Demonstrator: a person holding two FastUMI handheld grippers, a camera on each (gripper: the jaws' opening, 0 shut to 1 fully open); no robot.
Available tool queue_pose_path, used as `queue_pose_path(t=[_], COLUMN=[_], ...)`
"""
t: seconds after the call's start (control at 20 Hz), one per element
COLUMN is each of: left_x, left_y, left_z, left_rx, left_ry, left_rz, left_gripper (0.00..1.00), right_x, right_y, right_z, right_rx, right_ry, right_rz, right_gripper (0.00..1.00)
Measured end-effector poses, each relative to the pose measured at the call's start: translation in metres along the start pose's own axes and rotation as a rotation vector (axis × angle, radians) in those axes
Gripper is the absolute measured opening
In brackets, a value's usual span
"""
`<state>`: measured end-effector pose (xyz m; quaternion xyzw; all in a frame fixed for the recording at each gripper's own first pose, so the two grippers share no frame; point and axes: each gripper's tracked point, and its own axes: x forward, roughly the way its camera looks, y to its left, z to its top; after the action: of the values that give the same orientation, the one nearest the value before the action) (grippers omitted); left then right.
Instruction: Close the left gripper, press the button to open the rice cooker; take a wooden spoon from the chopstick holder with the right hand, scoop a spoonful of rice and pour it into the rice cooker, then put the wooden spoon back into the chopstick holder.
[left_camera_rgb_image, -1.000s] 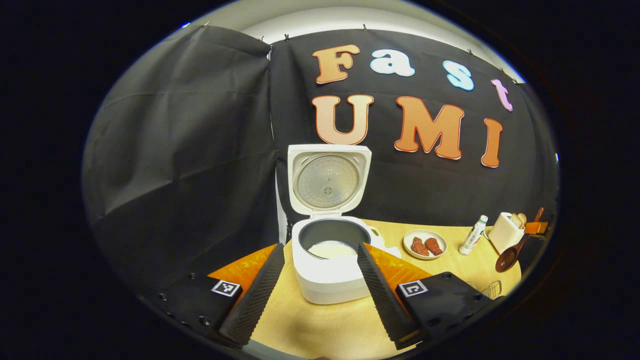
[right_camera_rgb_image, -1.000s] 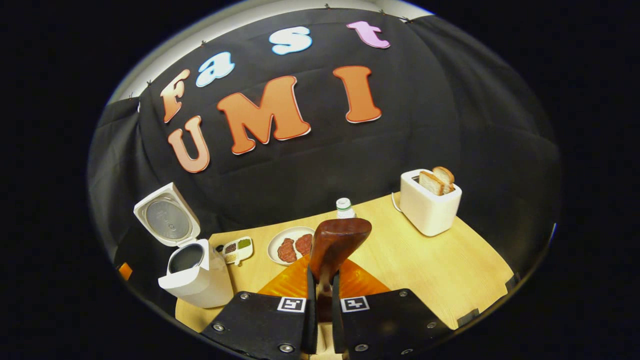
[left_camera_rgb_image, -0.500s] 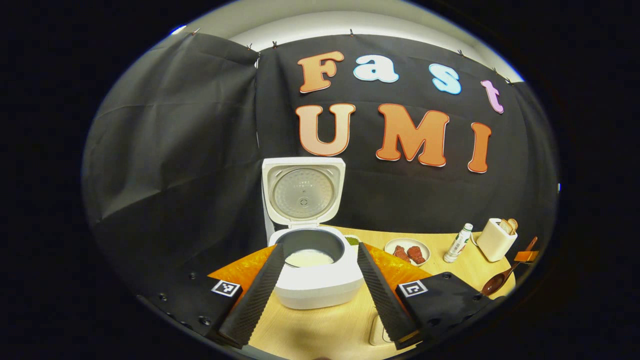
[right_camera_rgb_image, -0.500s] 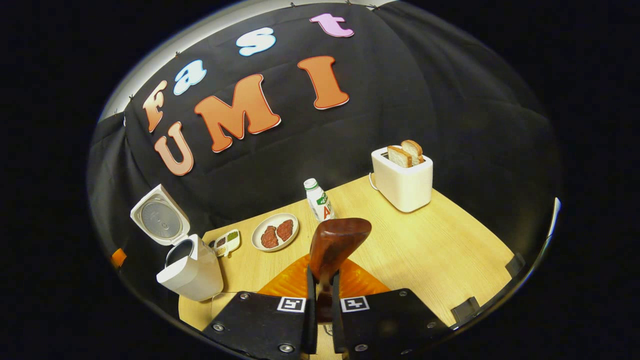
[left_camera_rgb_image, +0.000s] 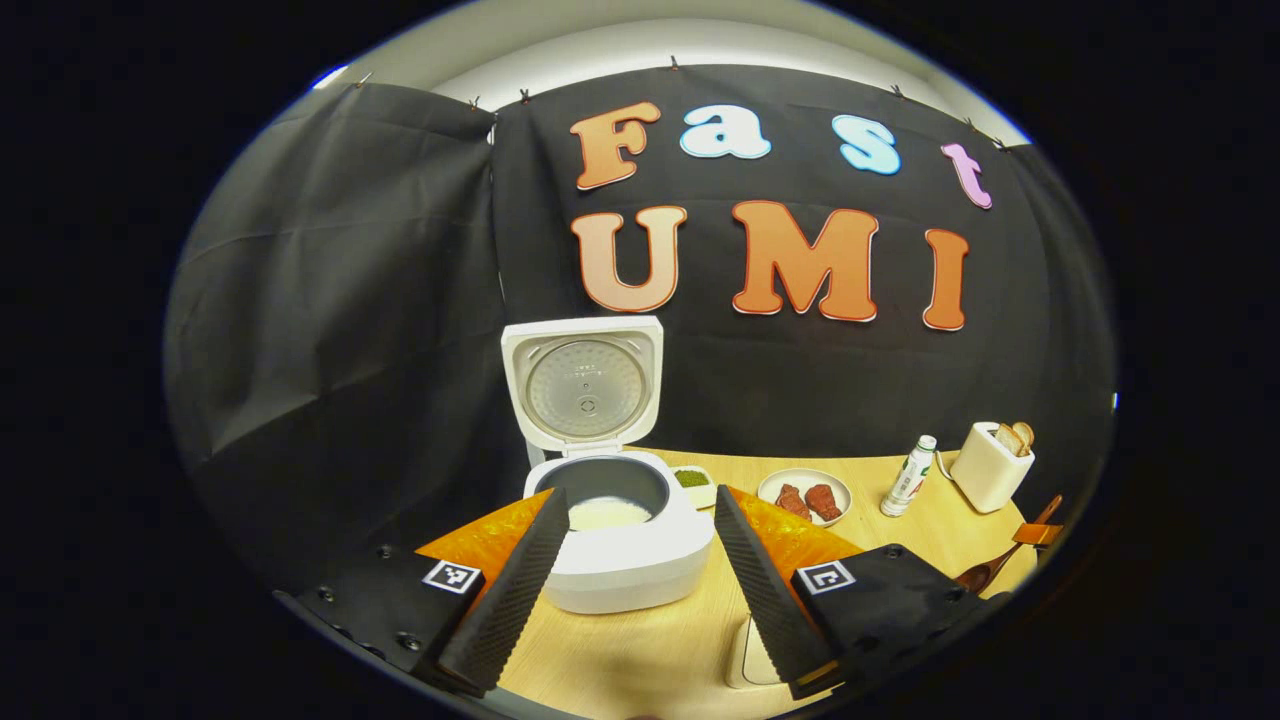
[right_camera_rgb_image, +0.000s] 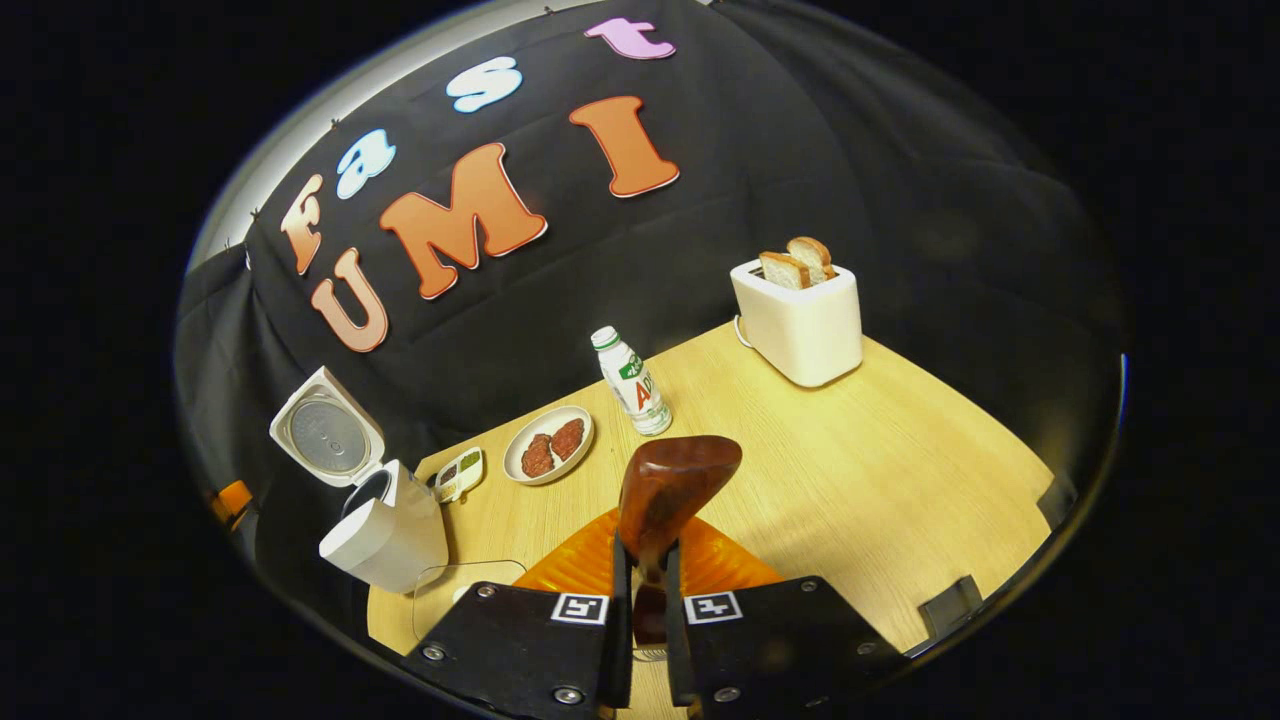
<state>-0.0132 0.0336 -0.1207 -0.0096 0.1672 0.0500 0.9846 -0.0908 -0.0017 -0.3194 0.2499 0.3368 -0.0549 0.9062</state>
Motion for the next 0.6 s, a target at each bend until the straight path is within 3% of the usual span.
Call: queue_pose_path(t=[0.4,0.6], left_x=[0.002,0.008], left_y=[-0.039,-0.030], left_z=[0.007,0.026], left_rx=[0.077,0.134], left_ry=[-0.015,-0.065], left_rz=[-0.061,-0.051], left_gripper=[1.00,1.00], right_x=[0.019,0.024], right_y=[-0.004,-0.009], right_z=[-0.028,-0.034], right_rx=[0.055,0.046], right_ry=[0.036,0.049], right_rz=[0.033,0.017], right_gripper=[0.17,0.19])
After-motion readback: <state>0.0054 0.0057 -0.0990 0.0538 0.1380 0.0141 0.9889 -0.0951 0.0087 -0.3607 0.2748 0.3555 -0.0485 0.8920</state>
